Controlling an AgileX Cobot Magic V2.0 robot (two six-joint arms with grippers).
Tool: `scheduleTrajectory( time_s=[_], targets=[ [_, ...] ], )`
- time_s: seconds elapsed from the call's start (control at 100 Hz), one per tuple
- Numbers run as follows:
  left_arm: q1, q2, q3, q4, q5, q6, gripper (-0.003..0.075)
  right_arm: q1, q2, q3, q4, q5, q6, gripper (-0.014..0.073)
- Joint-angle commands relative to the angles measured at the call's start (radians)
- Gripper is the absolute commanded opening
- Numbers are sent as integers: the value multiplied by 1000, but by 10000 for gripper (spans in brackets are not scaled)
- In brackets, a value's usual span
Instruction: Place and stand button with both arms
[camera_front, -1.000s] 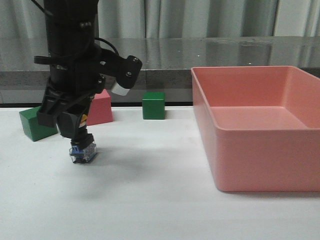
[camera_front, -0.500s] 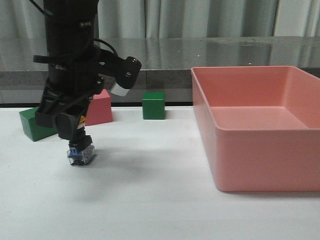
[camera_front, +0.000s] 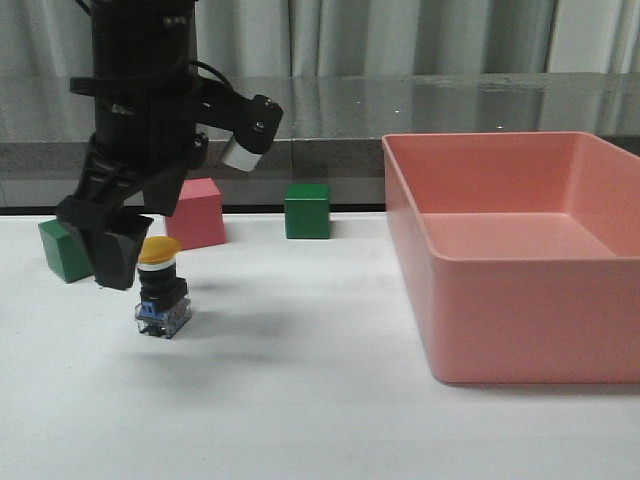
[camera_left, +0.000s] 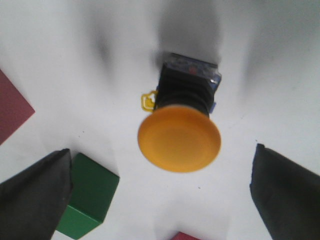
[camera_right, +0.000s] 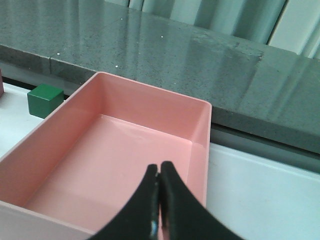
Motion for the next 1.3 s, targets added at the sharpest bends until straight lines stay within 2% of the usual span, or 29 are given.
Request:
scheduleTrajectory(
  time_s=[0.0,0.41,0.5,0.57,0.71,0.8,0.91,1.08,1.21,1.29],
  targets=[
    [-8,-49,-47,14,93,-14,693,-5,2,-24,-5,-81,0,-60],
    [24,-143,-130,173,111,-233,692,-5,2,-24,-5,-81,0,-60],
    [44,-175,-152,173,111,-335,689,-5,2,-24,-5,-81,0,-60],
    [61,-206,-172,173,110,-455,657,-5,2,-24,-5,-81,0,-60],
    [103,-260,-194,168,94,-559,559,-5,2,-24,-5,-81,0,-60],
    [143,-320,-194,104,39,-596,472,-5,2,-24,-5,-81,0,-60],
    [215,-398,-194,-47,-29,-596,395,-5,2,-24,-5,-81,0,-60],
    [344,-535,-136,-196,-165,-586,379,-5,2,-24,-5,-81,0,-60],
    [400,-666,5,-214,-306,-585,376,-5,2,-24,-5,-81,0,-60],
    [405,-749,115,-214,-404,-585,333,-5,2,-24,-5,-81,0,-60]
  ],
)
